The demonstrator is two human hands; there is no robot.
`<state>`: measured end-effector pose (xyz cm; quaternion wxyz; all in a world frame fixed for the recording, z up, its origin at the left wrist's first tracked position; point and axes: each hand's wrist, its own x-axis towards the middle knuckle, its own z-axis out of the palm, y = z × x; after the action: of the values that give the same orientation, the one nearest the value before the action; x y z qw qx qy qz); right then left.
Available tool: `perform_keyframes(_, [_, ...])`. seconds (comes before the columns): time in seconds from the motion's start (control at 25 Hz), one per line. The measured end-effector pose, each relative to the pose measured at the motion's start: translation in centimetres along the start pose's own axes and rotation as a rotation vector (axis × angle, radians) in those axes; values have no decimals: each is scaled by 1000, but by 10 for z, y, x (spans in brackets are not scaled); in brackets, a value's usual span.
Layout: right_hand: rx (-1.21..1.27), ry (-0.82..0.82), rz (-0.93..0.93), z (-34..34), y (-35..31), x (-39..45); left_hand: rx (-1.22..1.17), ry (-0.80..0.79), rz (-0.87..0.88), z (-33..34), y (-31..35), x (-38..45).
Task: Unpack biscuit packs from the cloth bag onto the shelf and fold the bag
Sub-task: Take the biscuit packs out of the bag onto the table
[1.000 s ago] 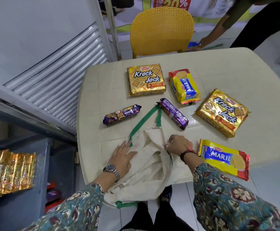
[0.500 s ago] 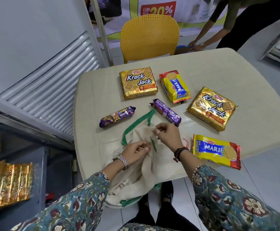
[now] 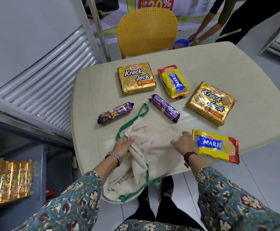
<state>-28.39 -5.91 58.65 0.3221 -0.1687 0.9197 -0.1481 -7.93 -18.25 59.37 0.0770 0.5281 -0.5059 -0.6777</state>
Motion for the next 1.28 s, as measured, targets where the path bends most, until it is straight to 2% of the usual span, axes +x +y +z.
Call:
perform_keyframes(0.08, [-66, -43, 64, 11, 17, 6, -76, 49, -41, -6, -3, 1])
perform_keyframes(0.12, [-12, -99, 77, 19, 24, 11, -103, 75, -56, -9, -4, 1])
perform_keyframes(0.24, [295, -230, 123, 46, 46, 35, -155, 170, -60, -12, 3, -4])
perform_keyframes(0.44, [630, -331, 236, 30, 31, 15, -62, 232, -78, -23, 3, 0])
perform_keyframes(0.56, [735, -247, 305, 21, 27, 21, -51, 261, -79, -27, 3, 0])
perform_keyframes(0.64, [652, -90, 291, 16, 23, 26, -41, 305, -91, -29, -2, 1])
perform_keyframes(0.68, [527, -20, 258, 15, 22, 31, -71, 340, -113, -31, -4, 2])
perform_keyframes(0.8, [137, 88, -3, 14, 15, 35, -169, 454, -186, -37, -12, 5])
perform_keyframes(0.88, [-118, 107, -186, 13, 8, 36, -308, 520, -209, -40, -11, 4])
perform_keyframes(0.96, [-299, 31, -244, 18, 8, 41, -587, 577, -233, -43, -12, 3])
perform_keyframes(1.0, [-306, -5, -236, 20, 9, 43, -730, 575, -225, -46, -13, 5])
perform_keyframes(1.08, [-124, 2, -170, 19, 10, 44, -889, 499, -195, -48, -16, 5])
perform_keyframes(1.2, [267, 13, 23, 16, 11, 55, -820, 317, -250, -47, -13, 0])
perform_keyframes(1.28, [259, -91, 133, 14, 16, 63, -702, 216, -304, -49, -8, -1])
